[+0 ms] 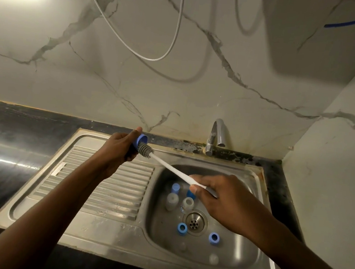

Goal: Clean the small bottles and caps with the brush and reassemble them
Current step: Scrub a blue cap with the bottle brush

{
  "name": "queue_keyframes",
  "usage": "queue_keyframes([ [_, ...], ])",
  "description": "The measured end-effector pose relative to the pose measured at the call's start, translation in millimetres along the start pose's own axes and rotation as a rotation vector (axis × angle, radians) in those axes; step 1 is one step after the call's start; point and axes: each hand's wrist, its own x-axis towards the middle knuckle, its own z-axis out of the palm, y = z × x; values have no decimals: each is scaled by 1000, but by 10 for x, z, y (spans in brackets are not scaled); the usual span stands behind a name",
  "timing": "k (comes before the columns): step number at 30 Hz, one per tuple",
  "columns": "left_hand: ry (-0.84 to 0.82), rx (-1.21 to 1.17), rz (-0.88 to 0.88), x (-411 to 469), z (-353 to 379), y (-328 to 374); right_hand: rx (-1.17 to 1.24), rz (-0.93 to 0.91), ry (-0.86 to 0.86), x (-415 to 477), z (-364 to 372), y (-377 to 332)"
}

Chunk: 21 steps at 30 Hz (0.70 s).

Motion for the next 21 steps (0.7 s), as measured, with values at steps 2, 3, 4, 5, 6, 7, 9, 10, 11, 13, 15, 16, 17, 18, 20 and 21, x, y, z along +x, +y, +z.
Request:
queue_keyframes([
  [2, -7, -40, -4, -3, 1, -11, 46, 3, 60, 16, -63, -21],
  [3, -16, -50, -6, -3, -2, -3, 29, 4, 103, 31, -97, -15],
  [4, -24, -44, -5, 2, -9, 13, 3, 3, 135, 51, -123, -2],
  [5, -30, -24, -3, 9, -15, 34, -13, 3, 154, 65, -145, 12],
  [6, -34, 1, 2, 17, -23, 50, -19, 3, 160, 76, -158, 28],
  [7, -36, 27, 10, 19, -29, 63, -23, 6, 157, 84, -161, 49],
  [9, -44, 66, 27, 18, -32, 60, -48, 17, 148, 83, -137, 74],
  [10, -41, 71, 34, 15, -31, 52, -60, 24, 138, 71, -105, 83],
  [11, -34, 72, 42, 13, -32, 44, -58, 36, 119, 53, -60, 80],
  [13, -17, 68, 55, 19, -32, 32, -26, 67, 68, 5, 31, 47],
  [15, -12, 45, 61, 20, -37, 13, 7, 59, 30, -34, 83, 19],
  [16, -12, 41, 61, 19, -39, -2, 24, 44, 18, -46, 78, -2],
  [17, -15, 43, 59, 8, -39, -19, 40, 29, 9, -47, 58, -18],
  [18, -22, 45, 55, -8, -40, -37, 55, 13, 4, -42, 29, -36],
  [20, -46, 31, 52, -32, -50, -84, 71, 3, 20, -11, -34, -50],
  [21, -58, 20, 53, -43, -55, -99, 68, 3, 47, 13, -64, -40],
])
